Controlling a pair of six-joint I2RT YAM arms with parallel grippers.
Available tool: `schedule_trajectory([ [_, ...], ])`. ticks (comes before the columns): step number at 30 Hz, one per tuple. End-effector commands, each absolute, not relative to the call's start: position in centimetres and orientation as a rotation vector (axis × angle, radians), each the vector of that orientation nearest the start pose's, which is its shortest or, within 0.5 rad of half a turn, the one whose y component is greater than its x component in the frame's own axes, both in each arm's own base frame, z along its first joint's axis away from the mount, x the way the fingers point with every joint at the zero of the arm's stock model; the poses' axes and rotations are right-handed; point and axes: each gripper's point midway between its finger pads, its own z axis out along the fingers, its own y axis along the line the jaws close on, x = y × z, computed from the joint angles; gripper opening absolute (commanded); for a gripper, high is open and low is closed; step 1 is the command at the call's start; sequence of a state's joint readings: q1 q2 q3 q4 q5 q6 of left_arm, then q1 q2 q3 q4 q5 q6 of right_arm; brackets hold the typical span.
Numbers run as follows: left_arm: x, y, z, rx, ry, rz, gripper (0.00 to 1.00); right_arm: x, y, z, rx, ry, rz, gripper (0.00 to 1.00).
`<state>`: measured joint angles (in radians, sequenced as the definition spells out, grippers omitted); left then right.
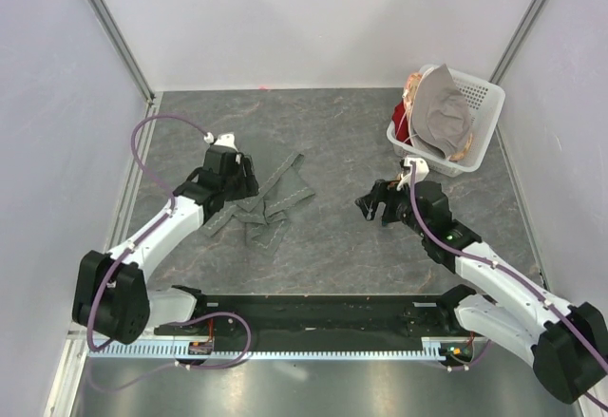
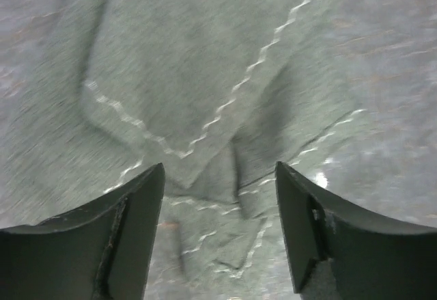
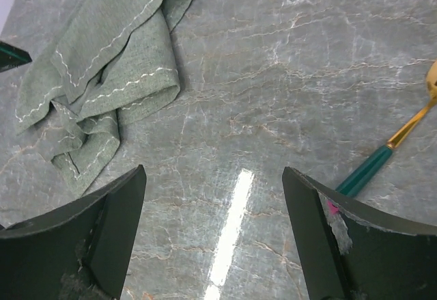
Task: Fold the napkin, place the utensils inside, and roll it up
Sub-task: Move the napkin to the centre of the board
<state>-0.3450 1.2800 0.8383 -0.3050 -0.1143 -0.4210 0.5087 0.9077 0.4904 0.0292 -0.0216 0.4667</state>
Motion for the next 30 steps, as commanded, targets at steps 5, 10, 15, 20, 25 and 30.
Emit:
schedule_trajectory([
  [5,33.5,-8.8,7.6,-0.216,2.343,-0.041,0.52,27.7,19.4,15.3,-0.062,1.980,0.708,0.90],
  [10,35.0,-9.6,7.1,-0.168,2.338,-0.049,0.49,27.5,19.6,14.6,-0.068,1.995,0.704,0.90],
  [15,34.8,-10.1,5.5,-0.133,2.386,-0.042,0.47,27.4,19.6,13.8,-0.058,2.016,0.699,0.90],
  [20,33.6,-10.7,5.1,-0.108,2.399,-0.053,0.47,27.4,19.8,13.7,-0.061,2.020,0.702,0.90],
  [25,33.2,-10.9,4.6,-0.095,2.414,-0.053,0.47,27.4,20.0,13.4,-0.060,2.028,0.708,0.90],
  [30,32.7,-10.6,3.7,-0.112,2.457,-0.024,0.47,27.2,20.1,13.3,-0.063,2.032,0.711,0.90],
])
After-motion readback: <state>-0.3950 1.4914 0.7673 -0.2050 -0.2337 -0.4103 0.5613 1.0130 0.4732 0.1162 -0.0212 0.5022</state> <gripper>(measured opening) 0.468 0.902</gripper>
